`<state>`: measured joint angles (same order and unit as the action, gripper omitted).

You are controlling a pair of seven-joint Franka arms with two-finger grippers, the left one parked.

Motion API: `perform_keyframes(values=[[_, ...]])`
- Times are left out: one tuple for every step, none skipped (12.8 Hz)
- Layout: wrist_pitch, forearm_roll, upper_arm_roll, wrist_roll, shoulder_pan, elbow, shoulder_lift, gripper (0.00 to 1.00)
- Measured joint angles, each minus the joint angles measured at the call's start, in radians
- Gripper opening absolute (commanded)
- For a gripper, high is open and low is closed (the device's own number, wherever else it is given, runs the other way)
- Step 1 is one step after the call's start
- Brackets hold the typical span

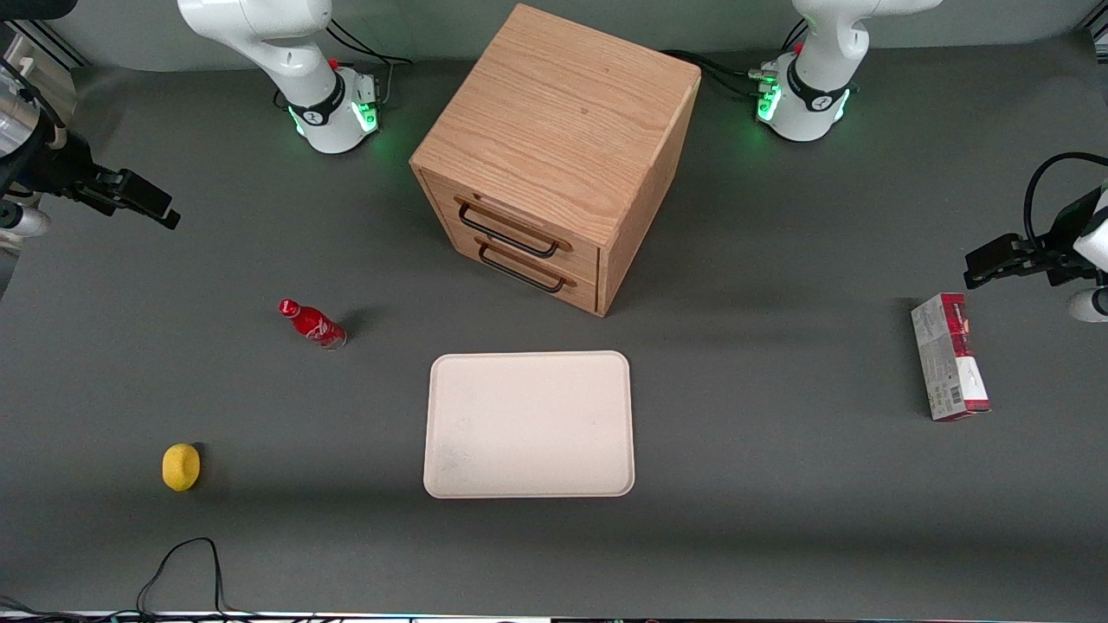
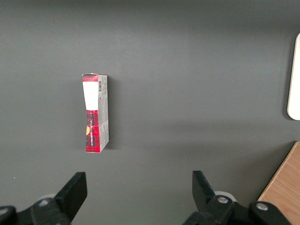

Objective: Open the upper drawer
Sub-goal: 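Move the right gripper toward the upper drawer's black handle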

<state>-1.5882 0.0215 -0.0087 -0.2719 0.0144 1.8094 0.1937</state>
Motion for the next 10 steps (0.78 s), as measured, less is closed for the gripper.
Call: perform_keyframes(values=[[0.000,0.000,0.001,0.000,0.000,0.000,-0.001,1.00],[0.000,0.000,0.003,0.000,0.000,-0.003,-0.004,1.00],[0.000,0.000,0.007,0.001,0.001,-0.015,-0.017,1.00],[-0.001,0.002,0.019,0.014,0.002,-0.042,-0.044,1.00],[-0.002,0.006,0.051,0.045,0.002,-0.081,-0.081,1.00],[-0.002,0.010,0.109,0.067,0.003,-0.131,-0.124,1.00],[0.001,0.012,0.187,0.075,0.005,-0.185,-0.168,1.00],[0.009,0.012,0.270,0.090,0.007,-0.235,-0.209,1.00],[0.017,0.010,0.352,0.130,0.011,-0.281,-0.249,1.00],[0.021,0.005,0.419,0.195,0.014,-0.318,-0.280,1.00]])
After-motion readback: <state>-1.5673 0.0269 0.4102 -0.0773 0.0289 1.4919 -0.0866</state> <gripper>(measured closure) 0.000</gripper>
